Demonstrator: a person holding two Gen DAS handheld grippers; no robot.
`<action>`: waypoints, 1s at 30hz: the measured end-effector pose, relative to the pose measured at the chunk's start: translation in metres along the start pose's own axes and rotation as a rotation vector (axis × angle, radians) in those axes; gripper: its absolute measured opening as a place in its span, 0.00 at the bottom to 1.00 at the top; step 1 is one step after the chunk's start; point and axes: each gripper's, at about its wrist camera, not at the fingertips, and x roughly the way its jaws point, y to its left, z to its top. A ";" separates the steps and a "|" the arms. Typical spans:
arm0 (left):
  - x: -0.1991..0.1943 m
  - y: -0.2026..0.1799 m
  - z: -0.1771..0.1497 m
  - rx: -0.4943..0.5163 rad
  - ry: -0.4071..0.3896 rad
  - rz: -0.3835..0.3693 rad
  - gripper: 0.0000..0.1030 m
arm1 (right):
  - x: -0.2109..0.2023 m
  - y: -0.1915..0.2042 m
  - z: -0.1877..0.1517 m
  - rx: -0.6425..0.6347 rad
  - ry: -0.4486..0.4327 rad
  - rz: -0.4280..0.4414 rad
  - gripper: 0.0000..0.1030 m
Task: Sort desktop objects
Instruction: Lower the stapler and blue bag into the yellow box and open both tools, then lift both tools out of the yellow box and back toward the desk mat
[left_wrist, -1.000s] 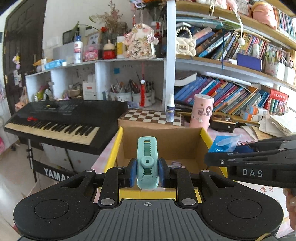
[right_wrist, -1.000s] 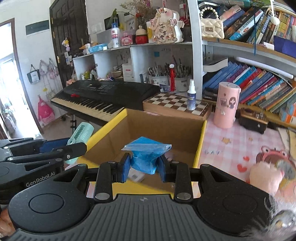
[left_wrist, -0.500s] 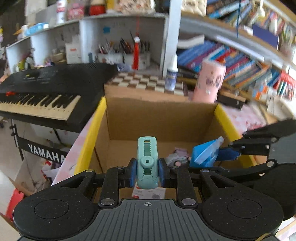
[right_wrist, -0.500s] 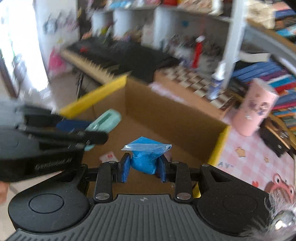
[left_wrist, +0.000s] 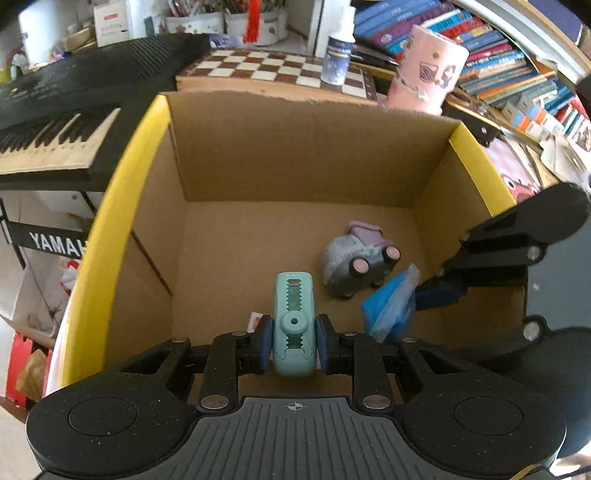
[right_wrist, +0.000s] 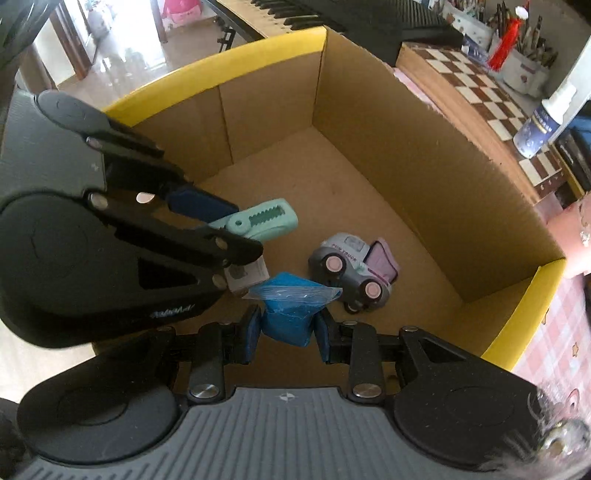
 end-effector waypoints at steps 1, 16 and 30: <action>0.000 -0.001 -0.001 0.006 0.000 -0.001 0.24 | 0.002 0.000 -0.001 -0.002 0.005 -0.004 0.28; -0.107 -0.005 -0.028 -0.029 -0.404 0.045 0.32 | -0.085 0.007 -0.048 0.181 -0.376 -0.132 0.40; -0.164 -0.001 -0.094 -0.117 -0.564 0.176 0.47 | -0.157 0.063 -0.146 0.506 -0.695 -0.409 0.40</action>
